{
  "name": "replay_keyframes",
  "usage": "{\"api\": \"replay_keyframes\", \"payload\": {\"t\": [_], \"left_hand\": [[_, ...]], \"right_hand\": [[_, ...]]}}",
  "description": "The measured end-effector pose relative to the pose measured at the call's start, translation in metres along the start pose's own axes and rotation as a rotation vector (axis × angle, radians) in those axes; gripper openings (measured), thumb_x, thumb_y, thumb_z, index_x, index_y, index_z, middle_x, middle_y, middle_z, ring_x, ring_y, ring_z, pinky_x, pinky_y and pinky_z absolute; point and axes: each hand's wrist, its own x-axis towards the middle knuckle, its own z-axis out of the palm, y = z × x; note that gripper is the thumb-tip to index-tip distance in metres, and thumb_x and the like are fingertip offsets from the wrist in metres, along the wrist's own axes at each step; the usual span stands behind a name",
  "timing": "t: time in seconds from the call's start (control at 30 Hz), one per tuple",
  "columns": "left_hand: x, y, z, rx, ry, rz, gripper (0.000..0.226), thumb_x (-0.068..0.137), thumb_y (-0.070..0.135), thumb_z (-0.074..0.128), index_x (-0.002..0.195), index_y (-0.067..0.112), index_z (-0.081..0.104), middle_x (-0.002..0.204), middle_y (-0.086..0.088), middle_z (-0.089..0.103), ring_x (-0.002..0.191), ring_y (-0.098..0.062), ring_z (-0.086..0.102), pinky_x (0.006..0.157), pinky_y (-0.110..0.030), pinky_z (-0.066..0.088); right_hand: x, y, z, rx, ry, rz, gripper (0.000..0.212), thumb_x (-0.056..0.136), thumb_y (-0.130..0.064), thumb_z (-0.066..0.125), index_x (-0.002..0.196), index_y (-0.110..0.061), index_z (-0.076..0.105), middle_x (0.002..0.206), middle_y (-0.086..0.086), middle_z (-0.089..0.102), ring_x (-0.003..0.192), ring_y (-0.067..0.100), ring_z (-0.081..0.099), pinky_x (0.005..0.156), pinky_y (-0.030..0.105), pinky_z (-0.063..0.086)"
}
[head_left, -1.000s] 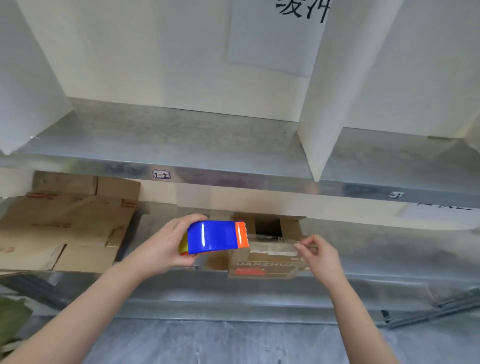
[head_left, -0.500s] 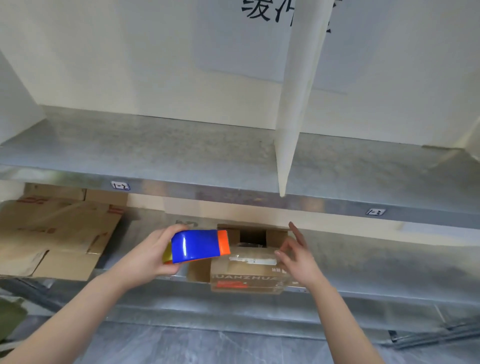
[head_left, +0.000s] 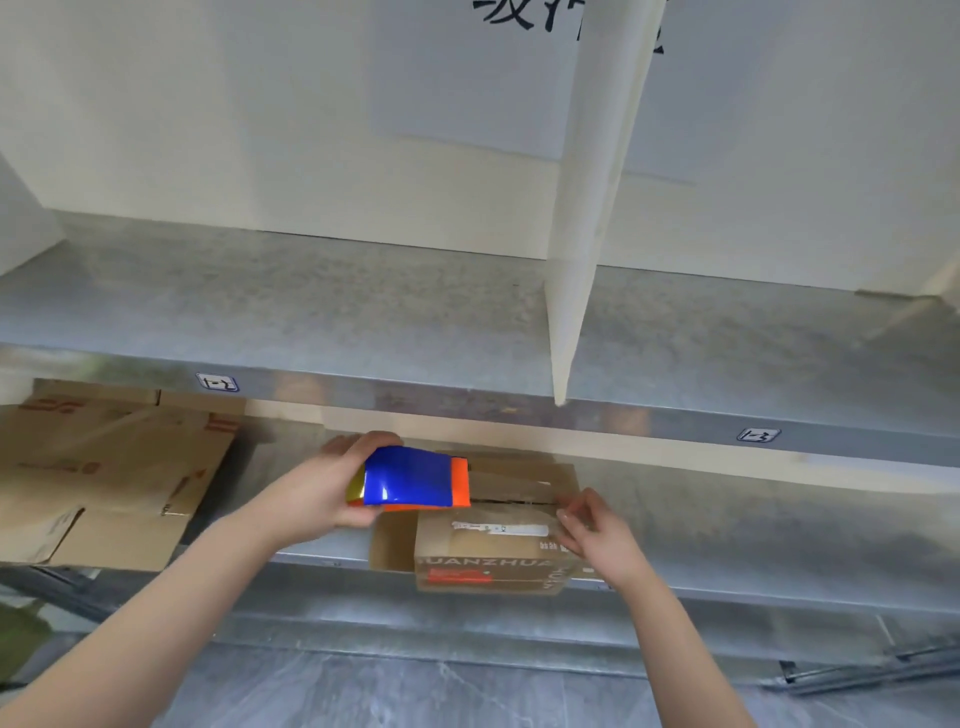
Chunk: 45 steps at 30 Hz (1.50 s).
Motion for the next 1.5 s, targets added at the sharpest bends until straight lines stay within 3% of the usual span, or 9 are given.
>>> {"api": "replay_keyframes", "payload": {"t": [0.23, 0.37, 0.53, 0.7, 0.87, 1.03, 1.17, 1.37, 1.5], "left_hand": [[0.030, 0.000, 0.014, 0.014, -0.228, -0.063, 0.045, 0.070, 0.030, 0.068, 0.107, 0.040, 0.044, 0.095, 0.015, 0.058, 0.085, -0.004, 0.054, 0.074, -0.031, 0.049], [0.031, -0.008, 0.019, -0.040, -0.253, -0.115, 0.046, 0.074, 0.038, 0.072, 0.113, 0.038, 0.048, 0.100, 0.018, 0.060, 0.089, 0.000, 0.056, 0.078, -0.026, 0.049], [0.037, -0.002, 0.016, -0.069, -0.268, -0.154, 0.040, 0.073, 0.052, 0.068, 0.107, 0.041, 0.049, 0.094, 0.020, 0.062, 0.086, 0.003, 0.058, 0.078, -0.027, 0.051], [0.037, 0.002, 0.018, -0.079, -0.284, -0.189, 0.042, 0.075, 0.049, 0.070, 0.110, 0.042, 0.048, 0.096, 0.021, 0.062, 0.086, 0.006, 0.057, 0.079, -0.024, 0.051], [0.044, 0.011, 0.014, -0.074, -0.297, -0.190, 0.041, 0.075, 0.042, 0.071, 0.110, 0.038, 0.050, 0.097, 0.020, 0.062, 0.088, 0.003, 0.058, 0.081, -0.028, 0.051], [0.046, 0.016, 0.018, -0.056, -0.279, -0.176, 0.043, 0.073, 0.036, 0.071, 0.110, 0.042, 0.049, 0.096, 0.022, 0.062, 0.088, 0.004, 0.057, 0.078, -0.026, 0.050], [0.048, 0.019, 0.020, -0.038, -0.270, -0.149, 0.044, 0.074, 0.037, 0.071, 0.111, 0.044, 0.048, 0.097, 0.023, 0.061, 0.089, 0.004, 0.057, 0.078, -0.026, 0.050], [0.053, 0.018, 0.024, -0.036, -0.246, -0.157, 0.046, 0.075, 0.040, 0.072, 0.114, 0.046, 0.048, 0.102, 0.024, 0.061, 0.092, 0.005, 0.057, 0.081, -0.027, 0.051], [0.057, 0.015, 0.028, -0.050, -0.242, -0.158, 0.051, 0.074, 0.038, 0.074, 0.111, 0.056, 0.044, 0.109, 0.025, 0.060, 0.098, 0.006, 0.056, 0.085, -0.024, 0.050]], "right_hand": [[0.006, 0.000, -0.004, 0.112, -0.011, 0.071, 0.014, 0.096, -0.010, 0.058, 0.086, -0.009, 0.048, 0.113, 0.011, 0.060, 0.099, 0.026, 0.066, 0.073, 0.022, 0.058], [0.016, -0.004, -0.015, 0.077, -0.021, 0.134, 0.021, 0.095, -0.016, 0.060, 0.099, 0.002, 0.050, 0.104, 0.019, 0.057, 0.091, 0.023, 0.067, 0.073, 0.026, 0.059], [0.030, -0.005, -0.021, 0.016, -0.030, 0.191, 0.018, 0.095, -0.018, 0.061, 0.099, -0.002, 0.054, 0.103, 0.015, 0.062, 0.091, 0.027, 0.066, 0.068, 0.034, 0.061], [0.038, -0.001, -0.015, 0.000, 0.061, 0.246, 0.010, 0.097, -0.014, 0.055, 0.091, -0.007, 0.052, 0.094, 0.015, 0.057, 0.084, 0.027, 0.062, 0.066, 0.040, 0.062], [0.040, 0.005, -0.019, 0.179, 0.085, 0.266, 0.016, 0.099, -0.008, 0.049, 0.085, -0.007, 0.042, 0.082, 0.013, 0.045, 0.074, 0.023, 0.049, 0.060, 0.037, 0.059], [0.037, 0.019, -0.028, 0.363, 0.130, 0.325, 0.010, 0.101, -0.008, 0.045, 0.092, -0.005, 0.045, 0.085, 0.014, 0.050, 0.079, 0.025, 0.054, 0.057, 0.035, 0.060], [0.037, 0.030, -0.033, 0.225, 0.127, 0.339, 0.013, 0.102, -0.009, 0.041, 0.090, -0.006, 0.046, 0.078, 0.014, 0.051, 0.059, 0.021, 0.046, 0.044, 0.024, 0.044], [0.046, 0.041, -0.018, 0.074, 0.051, 0.334, 0.022, 0.103, -0.027, 0.042, 0.102, -0.009, 0.053, 0.075, 0.009, 0.056, 0.062, 0.022, 0.050, 0.055, 0.034, 0.045], [0.042, 0.055, -0.006, 0.076, 0.170, 0.357, 0.028, 0.097, -0.043, 0.050, 0.105, -0.016, 0.052, 0.091, 0.003, 0.065, 0.085, 0.025, 0.064, 0.077, 0.041, 0.055]]}}
